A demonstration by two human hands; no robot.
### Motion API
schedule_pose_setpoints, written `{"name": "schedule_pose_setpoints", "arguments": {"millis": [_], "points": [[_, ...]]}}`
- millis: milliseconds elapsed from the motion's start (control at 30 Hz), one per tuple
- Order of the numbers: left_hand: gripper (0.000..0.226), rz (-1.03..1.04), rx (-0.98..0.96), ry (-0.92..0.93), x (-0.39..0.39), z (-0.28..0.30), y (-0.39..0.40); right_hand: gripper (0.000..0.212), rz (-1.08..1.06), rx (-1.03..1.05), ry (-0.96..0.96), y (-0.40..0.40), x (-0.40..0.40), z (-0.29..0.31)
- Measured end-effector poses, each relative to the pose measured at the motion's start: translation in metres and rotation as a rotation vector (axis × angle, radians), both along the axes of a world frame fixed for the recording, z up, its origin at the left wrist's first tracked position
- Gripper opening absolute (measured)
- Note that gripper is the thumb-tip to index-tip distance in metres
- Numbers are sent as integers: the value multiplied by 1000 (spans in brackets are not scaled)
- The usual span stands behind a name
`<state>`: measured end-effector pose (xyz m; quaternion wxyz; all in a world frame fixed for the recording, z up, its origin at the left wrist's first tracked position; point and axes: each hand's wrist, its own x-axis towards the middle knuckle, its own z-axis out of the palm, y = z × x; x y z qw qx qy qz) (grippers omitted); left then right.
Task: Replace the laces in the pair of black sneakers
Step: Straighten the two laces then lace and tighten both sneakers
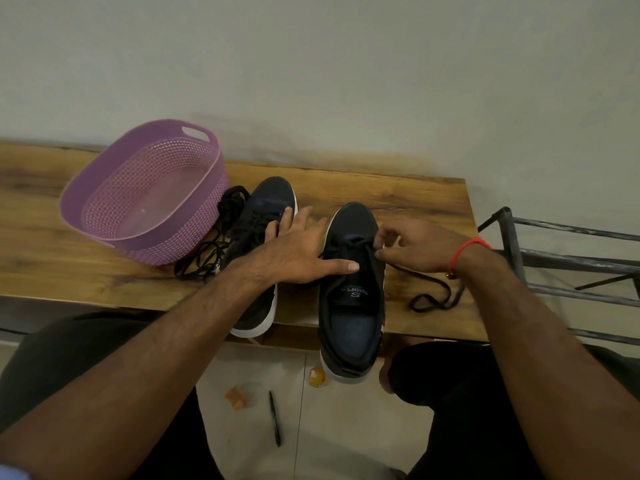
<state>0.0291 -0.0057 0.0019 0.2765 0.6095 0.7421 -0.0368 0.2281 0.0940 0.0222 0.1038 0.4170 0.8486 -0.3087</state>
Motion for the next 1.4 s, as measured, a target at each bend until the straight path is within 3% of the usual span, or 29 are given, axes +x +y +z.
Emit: {"name": "schedule_pose_setpoints", "arguments": {"millis": [67,167,267,400,500,700,1033,1400], "points": [[108,-2,-1,-8,1,1,0,7,36,39,-7,-1,-4,-5],[104,3,-11,-20,1,4,-1,7,7,-18,-219,6,9,-7],[87,1,2,-28,-1,4,-2,21,-52,-64,-388,10,20,0],[27,24,207,-95,-7,1,0,19,-29,-40,-244,7,13,0],[8,33,265,-109,-6,-2,0,23,-31,-31,-161,4,8,0],[13,47,278,-116,2,-7,-1,6,31,20,-53,-1,3,-2],[20,71,221,-108,-1,-6,5,12,46,-44,72,-4,-5,-7],[14,69,219,-95,-2,-8,6,17,11,-44,59,-5,-8,-9]]}}
